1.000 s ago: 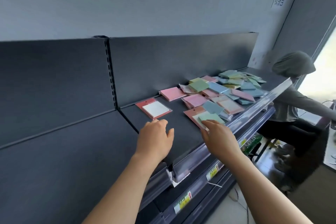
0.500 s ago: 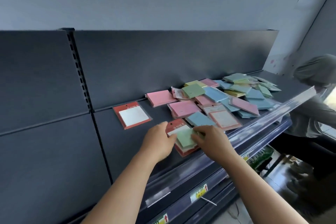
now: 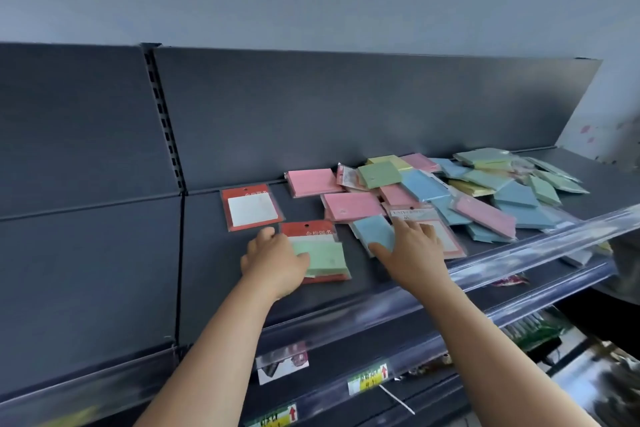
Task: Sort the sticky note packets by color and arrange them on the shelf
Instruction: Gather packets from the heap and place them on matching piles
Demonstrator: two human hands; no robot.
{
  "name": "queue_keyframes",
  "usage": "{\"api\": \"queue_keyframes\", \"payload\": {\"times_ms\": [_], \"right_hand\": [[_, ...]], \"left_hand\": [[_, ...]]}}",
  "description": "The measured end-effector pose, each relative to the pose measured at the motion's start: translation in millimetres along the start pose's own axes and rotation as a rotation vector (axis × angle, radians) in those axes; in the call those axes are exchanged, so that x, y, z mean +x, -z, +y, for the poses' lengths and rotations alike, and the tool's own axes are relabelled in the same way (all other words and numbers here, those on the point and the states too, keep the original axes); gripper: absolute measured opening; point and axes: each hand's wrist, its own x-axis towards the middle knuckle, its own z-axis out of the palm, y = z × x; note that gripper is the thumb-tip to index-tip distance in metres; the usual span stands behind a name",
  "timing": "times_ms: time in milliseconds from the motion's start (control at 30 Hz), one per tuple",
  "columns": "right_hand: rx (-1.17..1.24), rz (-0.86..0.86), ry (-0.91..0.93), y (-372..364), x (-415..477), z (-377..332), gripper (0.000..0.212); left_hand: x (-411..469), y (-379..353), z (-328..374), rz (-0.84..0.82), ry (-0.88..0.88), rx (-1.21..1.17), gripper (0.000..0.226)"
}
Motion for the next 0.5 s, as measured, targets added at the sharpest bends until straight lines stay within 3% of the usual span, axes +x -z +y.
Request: {"api": "queue_keyframes", "payload": {"times_ms": [133, 500], "right_hand": [[0.093, -0.046, 0.037, -7.0, 0.1, -6.6, 0.059], [0.535, -0.064, -0.031, 1.5, -7.6, -15.2, 0.047]], "left_hand": [[-5.3, -3.5, 7.1, 0.057, 0.049, 0.019, 0.067], [-8.7, 7.5, 4.2, -0.050, 0.101, -0.273, 0.065]]}}
